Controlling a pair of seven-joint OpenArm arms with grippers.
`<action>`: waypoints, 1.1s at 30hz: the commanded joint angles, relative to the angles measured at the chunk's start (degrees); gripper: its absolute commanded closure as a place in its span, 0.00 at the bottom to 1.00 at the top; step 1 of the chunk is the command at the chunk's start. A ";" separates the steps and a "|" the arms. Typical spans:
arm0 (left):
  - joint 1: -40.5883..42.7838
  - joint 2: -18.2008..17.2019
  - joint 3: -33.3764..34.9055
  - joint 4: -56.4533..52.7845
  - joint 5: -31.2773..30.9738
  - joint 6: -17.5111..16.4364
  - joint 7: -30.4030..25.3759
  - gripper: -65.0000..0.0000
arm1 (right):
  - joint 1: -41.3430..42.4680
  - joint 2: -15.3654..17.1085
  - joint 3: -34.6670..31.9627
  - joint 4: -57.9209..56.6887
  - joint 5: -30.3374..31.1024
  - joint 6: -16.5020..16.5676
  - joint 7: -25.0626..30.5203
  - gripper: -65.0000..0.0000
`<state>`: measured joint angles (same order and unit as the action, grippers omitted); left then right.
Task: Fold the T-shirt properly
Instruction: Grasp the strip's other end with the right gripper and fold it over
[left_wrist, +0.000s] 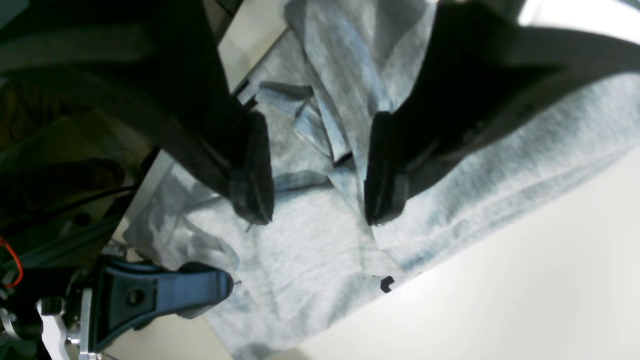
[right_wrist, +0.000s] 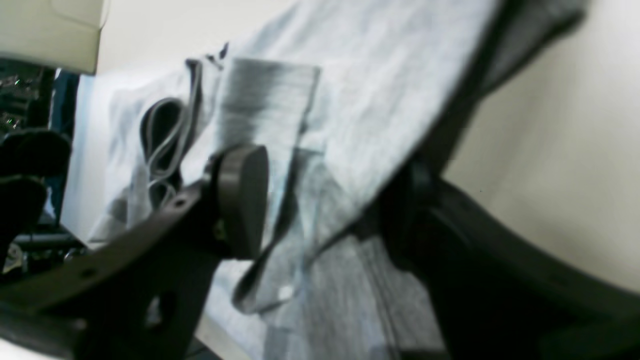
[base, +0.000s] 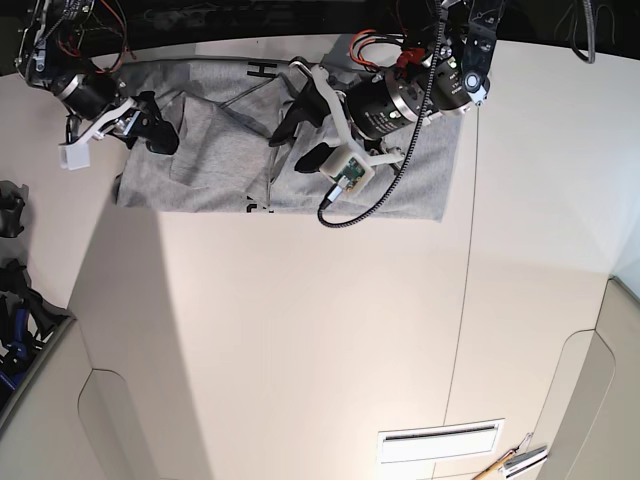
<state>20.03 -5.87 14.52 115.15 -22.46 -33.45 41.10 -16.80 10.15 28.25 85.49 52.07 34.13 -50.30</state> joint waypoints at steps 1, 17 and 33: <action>-0.20 0.13 -0.09 1.01 -0.81 -0.11 -1.18 0.50 | -0.02 0.57 -0.44 0.55 -0.92 0.24 -0.66 0.46; -0.07 0.11 -21.97 1.14 -6.19 -0.24 3.76 0.50 | 5.18 3.72 9.49 3.39 -4.48 0.17 0.92 1.00; 5.68 -1.75 -20.00 -2.29 -11.21 -0.22 6.08 0.50 | 9.46 2.49 5.35 25.49 -1.20 0.17 -5.64 1.00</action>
<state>25.82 -7.44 -5.28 111.96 -32.67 -33.45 48.05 -7.92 12.27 33.43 109.97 49.17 33.89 -57.32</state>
